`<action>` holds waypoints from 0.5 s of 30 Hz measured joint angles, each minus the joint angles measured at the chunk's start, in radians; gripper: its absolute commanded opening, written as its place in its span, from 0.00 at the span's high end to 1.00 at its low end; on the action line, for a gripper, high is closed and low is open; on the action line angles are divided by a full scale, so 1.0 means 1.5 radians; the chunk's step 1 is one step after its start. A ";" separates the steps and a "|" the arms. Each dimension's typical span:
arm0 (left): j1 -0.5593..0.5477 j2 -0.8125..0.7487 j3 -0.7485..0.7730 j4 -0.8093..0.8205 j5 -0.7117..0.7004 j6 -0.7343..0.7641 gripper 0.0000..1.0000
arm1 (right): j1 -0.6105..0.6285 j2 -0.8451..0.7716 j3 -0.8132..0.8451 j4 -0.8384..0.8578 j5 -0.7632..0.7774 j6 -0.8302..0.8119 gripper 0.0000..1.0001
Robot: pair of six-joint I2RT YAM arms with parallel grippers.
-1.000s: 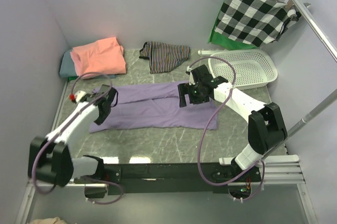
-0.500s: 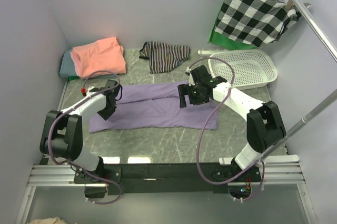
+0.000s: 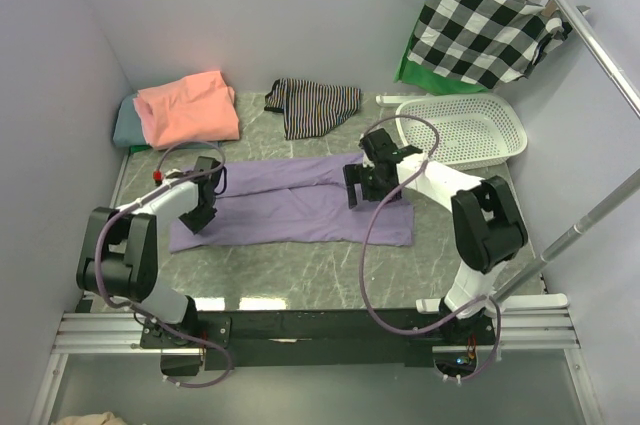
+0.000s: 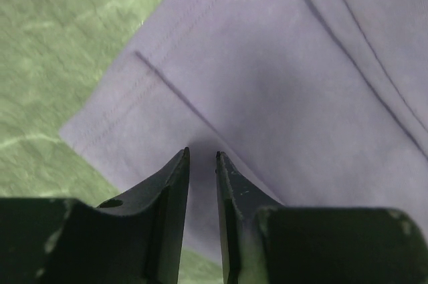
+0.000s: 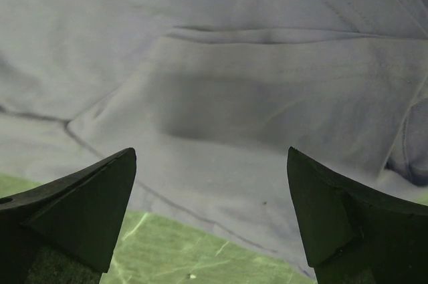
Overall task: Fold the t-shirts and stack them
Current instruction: Fold the tshirt
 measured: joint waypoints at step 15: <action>0.042 0.046 0.014 0.032 -0.056 0.091 0.66 | -0.067 0.067 0.007 0.034 0.069 0.060 0.00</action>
